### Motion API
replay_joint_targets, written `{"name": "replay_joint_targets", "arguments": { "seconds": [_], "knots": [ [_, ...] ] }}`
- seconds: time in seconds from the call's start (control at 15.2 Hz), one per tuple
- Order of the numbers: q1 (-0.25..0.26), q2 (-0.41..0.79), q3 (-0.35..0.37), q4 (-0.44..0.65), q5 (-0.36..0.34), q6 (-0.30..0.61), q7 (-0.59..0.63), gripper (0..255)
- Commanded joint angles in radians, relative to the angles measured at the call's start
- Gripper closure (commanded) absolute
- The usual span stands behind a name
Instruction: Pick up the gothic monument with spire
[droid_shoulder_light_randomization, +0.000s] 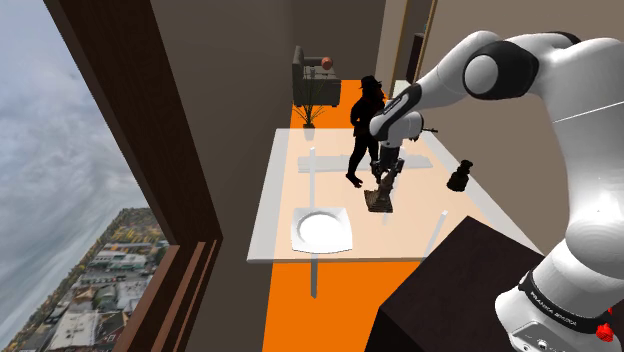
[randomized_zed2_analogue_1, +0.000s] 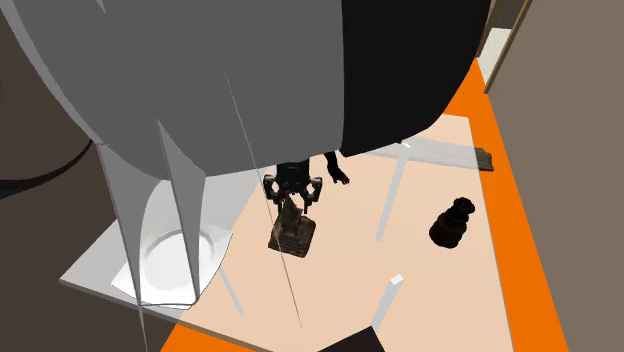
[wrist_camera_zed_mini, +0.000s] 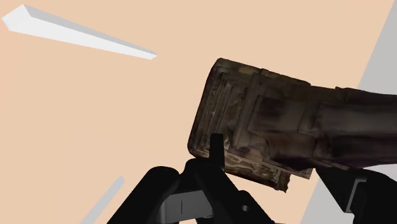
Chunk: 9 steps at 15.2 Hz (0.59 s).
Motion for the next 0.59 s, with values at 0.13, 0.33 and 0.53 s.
{"name": "replay_joint_targets", "arguments": {
  "seconds": [0.13, 0.33, 0.53],
  "knots": [
    [0.005, -0.044, -0.007, -0.011, -0.008, -0.032, 0.006, 255],
    [0.008, -0.075, -0.011, -0.018, -0.013, -0.057, 0.01, 255],
    [0.011, -0.105, -0.016, -0.022, -0.019, -0.082, 0.014, 255]
  ]
}}
